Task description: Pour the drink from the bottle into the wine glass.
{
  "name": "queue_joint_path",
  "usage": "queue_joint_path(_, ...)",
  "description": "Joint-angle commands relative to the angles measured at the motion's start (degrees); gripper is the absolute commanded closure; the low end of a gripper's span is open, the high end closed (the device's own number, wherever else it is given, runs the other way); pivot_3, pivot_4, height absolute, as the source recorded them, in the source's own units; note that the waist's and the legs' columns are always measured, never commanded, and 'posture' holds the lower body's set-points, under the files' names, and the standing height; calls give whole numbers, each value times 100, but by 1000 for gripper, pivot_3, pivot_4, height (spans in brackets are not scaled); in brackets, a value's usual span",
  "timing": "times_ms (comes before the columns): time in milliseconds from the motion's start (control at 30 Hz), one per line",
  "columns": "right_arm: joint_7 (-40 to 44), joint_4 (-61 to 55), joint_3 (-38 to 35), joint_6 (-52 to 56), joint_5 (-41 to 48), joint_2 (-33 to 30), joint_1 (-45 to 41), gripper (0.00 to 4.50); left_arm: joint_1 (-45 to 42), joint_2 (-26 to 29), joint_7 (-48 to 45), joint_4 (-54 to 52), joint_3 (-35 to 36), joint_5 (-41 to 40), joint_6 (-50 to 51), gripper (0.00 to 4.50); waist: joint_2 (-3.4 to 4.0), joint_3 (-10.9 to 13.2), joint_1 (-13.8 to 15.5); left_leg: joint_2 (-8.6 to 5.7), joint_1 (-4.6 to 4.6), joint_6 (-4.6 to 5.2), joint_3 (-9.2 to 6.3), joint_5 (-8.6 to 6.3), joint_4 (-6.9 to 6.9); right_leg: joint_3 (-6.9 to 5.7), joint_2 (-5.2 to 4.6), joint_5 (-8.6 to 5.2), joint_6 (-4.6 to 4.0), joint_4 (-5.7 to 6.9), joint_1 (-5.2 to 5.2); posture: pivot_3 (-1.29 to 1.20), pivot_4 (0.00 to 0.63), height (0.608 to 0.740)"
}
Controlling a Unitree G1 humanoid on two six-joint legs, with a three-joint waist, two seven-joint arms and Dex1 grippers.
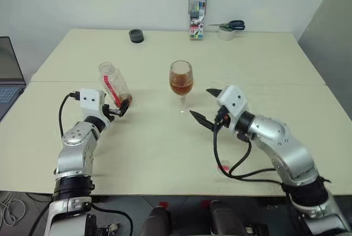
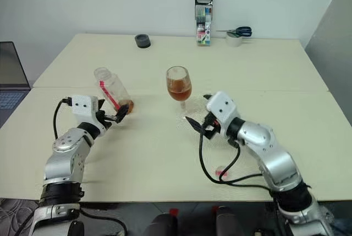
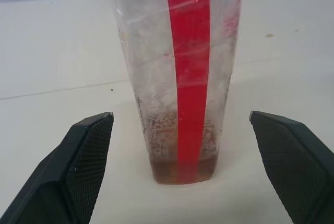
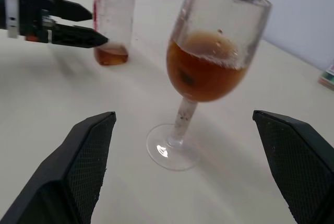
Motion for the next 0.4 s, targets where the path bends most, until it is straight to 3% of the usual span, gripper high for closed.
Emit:
queue_joint_path(33, -317, 250, -196, -808, -204, 316, 463, 0, 329, -50, 57, -645, -57, 29, 15, 28, 0, 0, 1, -1, 1, 0, 5, 0, 1, 4, 0, 0, 0, 0, 1, 0, 150, 740)
queue_joint_path(267, -1441, 958, -862, -1594, -354, 1426, 827, 0, 628, -311, 220, -998, 14, -24, -112, 28, 1, -1, 7, 2, 13, 6, 9, -3, 0, 5, 12, 0, 0, 2, 7, 0, 150, 740)
queue_joint_path(400, -1495, 1105, -883, -1811, -521, 1538, 791, 0, 800, -345, 315, -1152, 35, 13, -194, 28, 2, -2, 7, 1, 15, 2, 12, -1, -3, 9, 11, 0, 0, 2, 7, 0, 150, 740)
